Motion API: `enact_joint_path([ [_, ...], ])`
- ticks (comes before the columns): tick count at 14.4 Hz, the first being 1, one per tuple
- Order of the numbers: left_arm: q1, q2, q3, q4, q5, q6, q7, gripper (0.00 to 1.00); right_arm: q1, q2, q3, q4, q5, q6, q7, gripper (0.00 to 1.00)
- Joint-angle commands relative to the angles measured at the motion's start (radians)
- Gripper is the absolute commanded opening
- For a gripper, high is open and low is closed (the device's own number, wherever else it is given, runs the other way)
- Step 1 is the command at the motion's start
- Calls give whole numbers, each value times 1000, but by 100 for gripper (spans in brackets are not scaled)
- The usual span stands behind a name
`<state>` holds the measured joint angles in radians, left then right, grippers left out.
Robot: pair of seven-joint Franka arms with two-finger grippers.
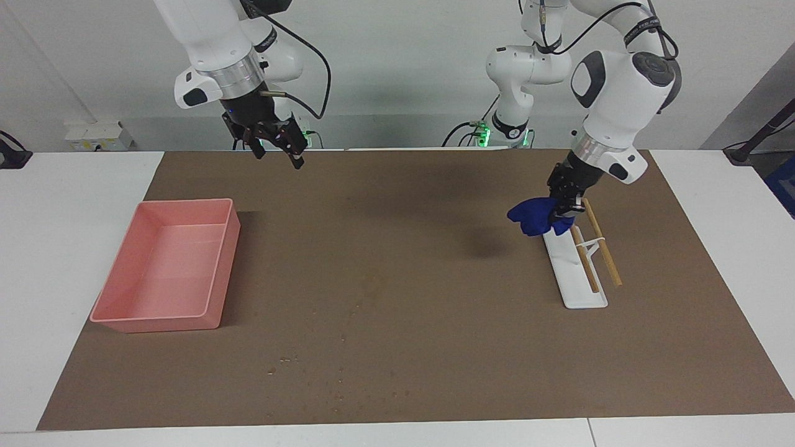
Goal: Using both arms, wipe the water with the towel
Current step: 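Carry the cloth with the left gripper while the right gripper reaches it, then grasp the cloth with the right gripper while the left gripper releases it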
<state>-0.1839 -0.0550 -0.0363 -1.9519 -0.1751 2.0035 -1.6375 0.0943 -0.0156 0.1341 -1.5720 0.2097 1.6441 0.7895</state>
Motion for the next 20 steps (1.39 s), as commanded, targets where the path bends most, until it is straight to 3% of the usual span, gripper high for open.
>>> enact_joint_path([
  [1,-75,-2,-25,72,-43,-20,-189,0,43,11,13,-2,76,72,213,98],
  [5,-108,0,-144,120,-43,-9,-440,0,108,29,15,-2,102,137,371,92],
  [8,-106,1,-240,157,-43,64,-614,0,180,57,16,-2,105,241,592,88],
  [13,-106,0,-368,226,-31,118,-803,0,237,77,16,-16,102,253,622,88],
  [17,-115,-12,-390,248,-27,101,-828,0,237,71,16,-31,100,261,617,87],
  [18,-117,-16,-392,246,-27,103,-828,0,237,71,16,-31,100,260,616,76],
  [19,-120,-16,-393,246,-27,103,-828,0,237,71,16,-31,100,258,614,43],
  [20,-118,-16,-392,248,-27,103,-828,0,237,72,16,-31,100,257,613,4],
])
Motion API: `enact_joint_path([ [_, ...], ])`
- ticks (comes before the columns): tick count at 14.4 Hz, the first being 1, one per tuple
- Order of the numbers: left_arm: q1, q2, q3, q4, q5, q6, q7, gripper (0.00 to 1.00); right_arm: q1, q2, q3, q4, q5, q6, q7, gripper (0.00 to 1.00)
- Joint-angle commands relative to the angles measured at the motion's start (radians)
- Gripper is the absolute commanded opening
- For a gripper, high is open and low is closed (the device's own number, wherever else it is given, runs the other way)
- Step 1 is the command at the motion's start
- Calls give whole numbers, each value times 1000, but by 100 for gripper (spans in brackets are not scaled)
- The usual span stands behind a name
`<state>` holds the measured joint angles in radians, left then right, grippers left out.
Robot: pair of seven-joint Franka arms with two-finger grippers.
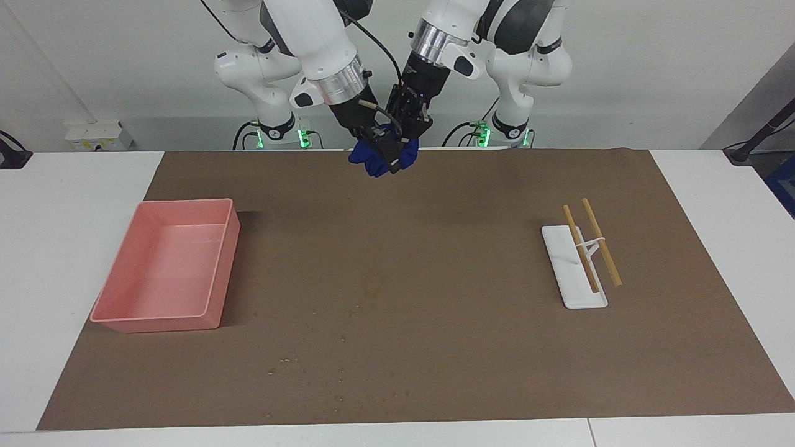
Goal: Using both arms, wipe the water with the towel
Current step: 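Grasp the cloth with the right gripper while the left gripper releases it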
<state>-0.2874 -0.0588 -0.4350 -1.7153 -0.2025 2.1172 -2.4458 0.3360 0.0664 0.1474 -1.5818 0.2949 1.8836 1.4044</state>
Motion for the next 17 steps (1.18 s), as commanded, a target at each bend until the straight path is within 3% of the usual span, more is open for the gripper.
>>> enact_joint_path([
  [1,-12,-12,7,11,0,-13,-18,0,-6,-8,3,-17,16,11,-1,0],
  [5,-4,-12,9,10,0,-17,-9,0,-11,-5,1,-7,3,8,-1,0],
  [7,-1,-12,15,11,0,-20,-7,10,-20,-5,1,-7,1,17,-13,0],
  [8,2,-13,16,11,0,-20,-6,24,-26,-4,1,-7,-2,23,-25,0],
  [10,31,-13,16,10,2,-29,-6,100,-69,4,-2,-6,3,28,-50,0],
  [12,53,-15,18,11,21,-60,1,100,-106,12,-3,5,4,37,-109,0],
  [17,164,-29,16,-4,38,-124,178,100,-184,90,-5,-14,4,236,-280,0],
])
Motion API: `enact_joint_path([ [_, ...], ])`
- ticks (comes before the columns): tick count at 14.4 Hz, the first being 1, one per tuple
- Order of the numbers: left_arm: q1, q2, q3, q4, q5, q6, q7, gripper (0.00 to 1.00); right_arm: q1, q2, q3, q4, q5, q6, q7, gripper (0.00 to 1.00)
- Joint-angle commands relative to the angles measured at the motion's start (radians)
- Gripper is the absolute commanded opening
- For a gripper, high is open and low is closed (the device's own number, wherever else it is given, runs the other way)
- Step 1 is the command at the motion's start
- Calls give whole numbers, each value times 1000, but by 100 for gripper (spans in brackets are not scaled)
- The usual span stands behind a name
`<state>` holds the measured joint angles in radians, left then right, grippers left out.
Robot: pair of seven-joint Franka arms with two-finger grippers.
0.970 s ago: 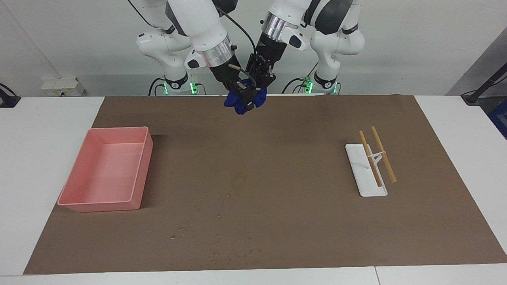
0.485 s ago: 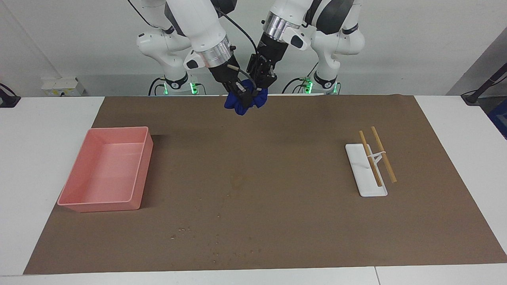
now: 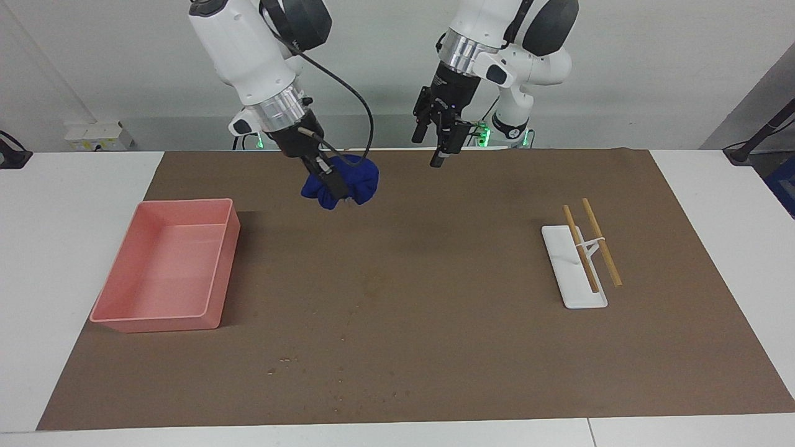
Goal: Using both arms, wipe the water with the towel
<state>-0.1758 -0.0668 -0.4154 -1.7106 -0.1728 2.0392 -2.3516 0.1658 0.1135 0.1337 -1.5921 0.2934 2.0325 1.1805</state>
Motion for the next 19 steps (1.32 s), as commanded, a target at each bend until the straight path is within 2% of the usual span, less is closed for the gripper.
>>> enact_joint_path([
  [1,83,-21,-3,-9,9,-65,141,100,-26,82,9,6,0,142,-79,0],
  [4,185,-28,-3,-12,9,-147,358,100,-48,233,9,38,-2,343,-168,0],
  [6,261,-42,-2,-30,9,-204,548,100,-60,354,9,121,-2,443,-188,0],
  [9,341,-71,-2,-75,9,-232,799,100,-69,510,11,220,-2,561,-260,0],
  [11,377,-79,0,-92,9,-235,927,100,-69,641,11,329,-2,624,-338,0],
  [13,419,-82,9,-95,9,-240,1135,100,-69,736,12,426,-2,650,-381,0],
  [15,472,-85,20,-95,10,-273,1413,100,-69,804,15,487,-2,679,-432,0],
  [17,498,-87,27,-104,16,-263,1688,100,-62,808,15,477,10,698,-443,0],
  [19,492,-82,29,-119,119,-261,1869,100,-52,796,15,428,15,735,-443,0],
])
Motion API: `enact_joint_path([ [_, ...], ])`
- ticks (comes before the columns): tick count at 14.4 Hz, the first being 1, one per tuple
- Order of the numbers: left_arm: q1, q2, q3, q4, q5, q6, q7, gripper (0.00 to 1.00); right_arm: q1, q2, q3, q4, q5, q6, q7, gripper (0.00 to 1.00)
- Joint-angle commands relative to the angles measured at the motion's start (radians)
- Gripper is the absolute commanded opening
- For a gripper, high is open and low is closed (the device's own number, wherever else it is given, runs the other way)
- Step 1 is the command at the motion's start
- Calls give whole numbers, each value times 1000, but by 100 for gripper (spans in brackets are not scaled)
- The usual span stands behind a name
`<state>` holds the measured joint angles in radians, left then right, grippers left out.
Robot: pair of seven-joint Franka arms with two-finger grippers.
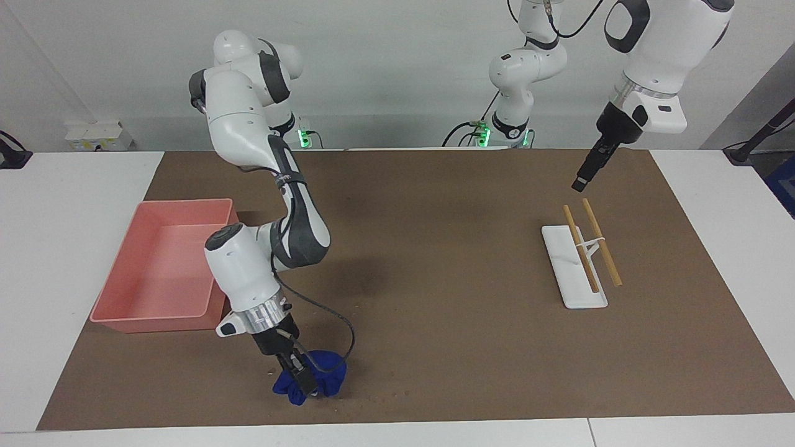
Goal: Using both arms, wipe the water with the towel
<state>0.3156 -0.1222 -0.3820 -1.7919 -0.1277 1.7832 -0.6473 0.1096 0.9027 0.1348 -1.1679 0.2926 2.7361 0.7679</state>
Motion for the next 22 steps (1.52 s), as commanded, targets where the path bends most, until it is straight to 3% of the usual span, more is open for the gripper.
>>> enact_joint_path([
  [1,-16,-16,12,-47,110,-1,239,100,4,1,14,-33,14,51,-32,0],
  [3,-122,31,122,-31,172,15,339,100,5,-22,14,-96,13,82,-33,0],
  [5,-287,123,256,62,259,-1,348,100,12,-51,14,-171,13,118,-33,0],
  [7,-361,168,333,132,258,-4,347,100,24,-76,16,-235,13,143,-30,0],
  [10,-389,154,338,98,254,-12,331,100,39,-102,16,-285,16,122,-15,0],
  [15,-474,138,344,80,253,-37,330,100,61,-227,16,-539,17,123,-10,0],
  [19,-428,128,348,88,194,-133,550,100,122,-309,14,-702,19,123,77,0],
  [22,-455,127,385,89,180,-133,561,100,174,-369,16,-798,19,117,149,0],
])
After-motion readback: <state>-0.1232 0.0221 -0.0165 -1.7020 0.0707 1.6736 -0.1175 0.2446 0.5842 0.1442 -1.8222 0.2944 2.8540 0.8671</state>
